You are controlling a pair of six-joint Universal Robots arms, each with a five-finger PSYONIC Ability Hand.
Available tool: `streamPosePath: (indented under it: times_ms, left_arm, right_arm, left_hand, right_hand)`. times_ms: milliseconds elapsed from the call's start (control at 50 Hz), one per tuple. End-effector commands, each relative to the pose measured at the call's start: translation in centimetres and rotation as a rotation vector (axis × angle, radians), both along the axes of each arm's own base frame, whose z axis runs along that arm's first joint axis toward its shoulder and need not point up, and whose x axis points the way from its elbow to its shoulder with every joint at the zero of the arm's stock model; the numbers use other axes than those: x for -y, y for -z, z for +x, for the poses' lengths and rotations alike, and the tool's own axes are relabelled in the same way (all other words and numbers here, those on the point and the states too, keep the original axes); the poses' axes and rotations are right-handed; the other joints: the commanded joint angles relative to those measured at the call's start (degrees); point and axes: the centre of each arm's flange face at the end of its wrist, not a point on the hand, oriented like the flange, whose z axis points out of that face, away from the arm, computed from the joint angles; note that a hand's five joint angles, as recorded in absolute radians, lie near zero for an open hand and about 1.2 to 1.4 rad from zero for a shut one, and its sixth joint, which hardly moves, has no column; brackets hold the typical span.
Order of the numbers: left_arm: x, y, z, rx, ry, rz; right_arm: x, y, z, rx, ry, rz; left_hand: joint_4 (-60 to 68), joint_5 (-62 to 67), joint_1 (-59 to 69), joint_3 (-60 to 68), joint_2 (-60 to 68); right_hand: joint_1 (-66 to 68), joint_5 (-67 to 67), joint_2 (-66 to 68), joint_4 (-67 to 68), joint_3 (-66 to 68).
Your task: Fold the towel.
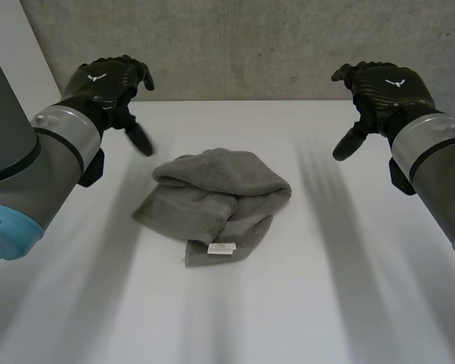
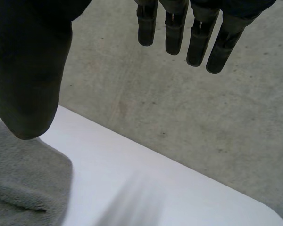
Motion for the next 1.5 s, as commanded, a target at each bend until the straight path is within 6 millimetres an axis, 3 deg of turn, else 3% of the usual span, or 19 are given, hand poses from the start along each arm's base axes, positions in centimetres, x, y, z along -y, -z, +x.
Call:
streamPosePath:
  times_ms: [20,540,740,840,1020,1080,1100,1120,1140,1160,1180,1220,1340,1380,1400,1420,1440,1480,1500]
  left_arm:
    - [-0.1,-0.1,0.3,0.015,-0.028,0.026]
    - [1.0,0.9,0.8,0.028,-0.043,0.048]
    - [5.3,8.0,-1.0,0.051,-0.021,0.086]
    - [7.5,12.9,-3.2,0.047,0.067,0.078]
    - [9.4,18.4,-4.9,0.168,0.100,0.075]
    - [9.4,19.4,-5.4,0.234,0.114,0.062]
    - [9.3,19.4,-5.5,0.248,0.119,0.059]
    - [9.3,19.4,-5.5,0.248,0.119,0.059]
    - [9.1,19.2,-5.5,0.246,0.120,0.062]
    - [8.6,18.4,-5.9,0.236,0.131,0.056]
    - [8.6,18.4,-5.9,0.236,0.131,0.056]
    - [7.0,16.0,-6.3,0.211,0.157,0.042]
    - [3.7,13.3,-5.9,0.196,0.196,0.037]
    - [0.0,12.6,-6.5,0.201,0.278,0.046]
    - [0.0,12.6,-6.5,0.201,0.279,0.046]
    - [-2.3,12.8,-6.9,0.210,0.338,0.063]
    - [-2.3,12.8,-6.9,0.210,0.339,0.063]
    - [-6.3,13.8,-6.7,0.238,0.435,0.110]
    - [-6.3,13.8,-6.7,0.238,0.436,0.111]
  right_arm:
    - [0.1,-0.3,-0.1,0.004,0.014,-0.017]
    - [0.1,-0.6,0.2,-0.006,-0.011,-0.039]
    - [0.2,0.6,0.9,-0.063,-0.080,-0.018]
    - [0.1,0.7,1.0,-0.066,-0.087,-0.016]
    - [0.2,0.7,0.9,-0.096,-0.086,-0.029]
    - [0.2,0.7,0.9,-0.107,-0.087,-0.034]
    - [0.2,0.7,0.9,-0.115,-0.086,-0.038]
    - [0.2,0.7,0.9,-0.122,-0.086,-0.041]
    - [0.2,0.7,0.9,-0.123,-0.086,-0.041]
    - [0.2,0.7,0.9,-0.126,-0.086,-0.040]
    - [0.2,0.7,0.9,-0.130,-0.088,-0.042]
    - [0.2,0.8,0.9,-0.137,-0.090,-0.046]
    - [0.4,1.8,1.2,-0.228,-0.105,-0.050]
    - [0.5,2.5,1.3,-0.275,-0.116,-0.043]
    - [0.5,3.0,1.4,-0.329,-0.136,-0.038]
    - [0.5,3.0,1.4,-0.330,-0.136,-0.038]
    - [0.3,3.7,1.6,-0.394,-0.165,-0.026]
    - [0.1,4.4,1.6,-0.462,-0.195,-0.013]
    - [-0.1,5.0,1.6,-0.523,-0.222,0.001]
  left_hand:
    - [-3.91,-2.63,-3.70,-3.97,-3.66]
    - [-3.91,-2.63,-3.70,-3.97,-3.66]
    - [-3.57,-2.29,-3.36,-3.63,-3.32]
    - [-2.73,-1.45,-2.52,-2.79,-2.48]
    - [-0.37,0.91,-0.17,-0.43,-0.13]
    - [12.07,13.35,12.28,12.01,12.32]
    - [27.73,29.01,27.93,27.67,27.98]
    - [27.88,29.16,28.09,27.83,28.13]
    - [54.70,55.98,54.90,54.64,54.94]
    - [65.43,66.71,65.64,65.38,65.68]
    - [65.54,66.82,65.75,65.48,65.79]
    - [65.54,66.82,65.75,65.48,65.79]
    - [65.54,66.82,65.75,65.48,65.79]
    - [65.54,66.82,65.75,65.48,65.79]
    - [65.54,66.82,65.75,65.48,65.79]
    - [65.54,66.82,65.75,65.48,65.79]
    - [65.54,66.82,65.75,65.48,65.79]
    - [65.54,66.82,65.75,65.48,65.79]
    - [65.54,66.82,65.75,65.48,65.79]
  right_hand:
    - [-2.80,-3.85,-8.91,-4.92,-4.00]
    - [-2.80,-3.85,-8.91,-4.92,-4.00]
    - [-2.80,-3.85,-8.91,-4.92,-4.00]
    - [-2.80,-3.85,-8.91,-4.92,-4.00]
    - [-2.80,-3.85,-8.91,-4.92,-4.00]
    - [-2.80,-3.85,-8.91,-4.92,-4.00]
    - [-2.80,-3.85,-8.91,-4.92,-4.00]
    - [-2.80,-3.85,-8.91,-4.92,-4.00]
    - [-2.80,-3.85,-8.91,-4.92,-4.00]
    - [-2.80,-3.85,-8.91,-4.92,-4.00]
    - [-2.80,-3.85,-8.91,-4.92,-4.00]
    - [-2.80,-3.85,-8.91,-4.92,-4.00]
    - [-2.80,-3.85,-8.91,-4.92,-4.00]
    - [-2.80,-3.85,-8.91,-4.92,-4.00]
    - [-2.80,-3.85,-8.91,-4.92,-4.00]
    - [-2.80,-3.85,-8.91,-4.92,-4.00]
    - [-2.80,-3.85,-8.91,-4.92,-4.00]
    - [-2.80,-3.85,-8.91,-4.92,-4.00]
    - [-2.80,-3.85,-8.91,-4.92,-4.00]
